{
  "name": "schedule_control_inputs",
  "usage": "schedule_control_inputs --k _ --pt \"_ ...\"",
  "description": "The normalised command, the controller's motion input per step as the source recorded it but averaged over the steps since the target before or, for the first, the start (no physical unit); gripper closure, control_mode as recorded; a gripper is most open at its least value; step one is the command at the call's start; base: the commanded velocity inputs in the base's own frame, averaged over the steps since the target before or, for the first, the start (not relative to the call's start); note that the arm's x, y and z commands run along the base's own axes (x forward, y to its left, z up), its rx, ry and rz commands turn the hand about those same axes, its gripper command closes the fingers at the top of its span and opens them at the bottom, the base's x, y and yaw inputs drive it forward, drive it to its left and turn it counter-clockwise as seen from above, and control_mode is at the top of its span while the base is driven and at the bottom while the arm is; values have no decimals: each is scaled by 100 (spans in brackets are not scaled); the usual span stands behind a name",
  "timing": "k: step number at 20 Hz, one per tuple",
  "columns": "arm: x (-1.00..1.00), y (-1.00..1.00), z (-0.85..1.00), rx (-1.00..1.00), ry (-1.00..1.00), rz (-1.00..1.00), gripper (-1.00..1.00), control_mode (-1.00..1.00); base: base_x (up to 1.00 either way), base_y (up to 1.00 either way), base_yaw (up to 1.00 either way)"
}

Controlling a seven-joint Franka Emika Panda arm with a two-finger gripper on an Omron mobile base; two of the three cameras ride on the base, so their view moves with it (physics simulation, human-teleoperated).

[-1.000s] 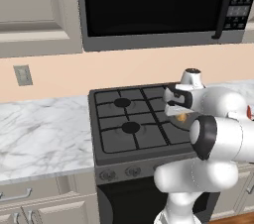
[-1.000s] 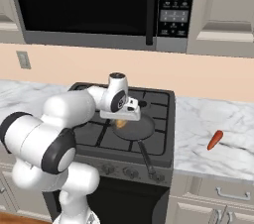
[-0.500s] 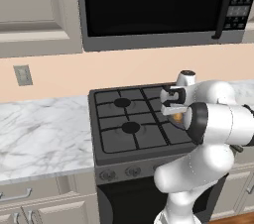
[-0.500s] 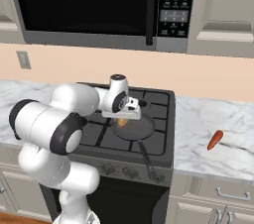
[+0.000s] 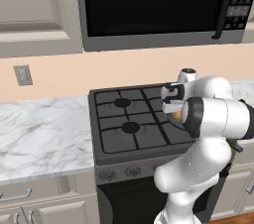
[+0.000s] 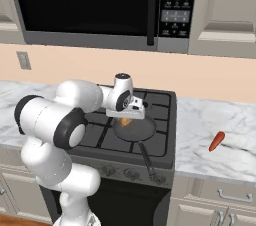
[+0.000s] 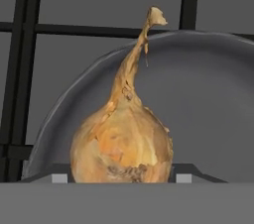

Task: Put the onion and carrot in the pan. Then turn on the front right burner and set the heat to medium.

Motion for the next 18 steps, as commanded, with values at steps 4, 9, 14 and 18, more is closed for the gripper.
schedule_control_inputs --k 4,9,14,18 --pt "2 -3 -4 0 0 -3 100 -100 0 0 0" --pt "0 0 0 0 0 0 -100 -100 0 0 0" --pt "-17 0 1 0 0 0 -100 -100 0 0 0" --pt "-33 0 7 0 0 0 -100 -100 0 0 0"
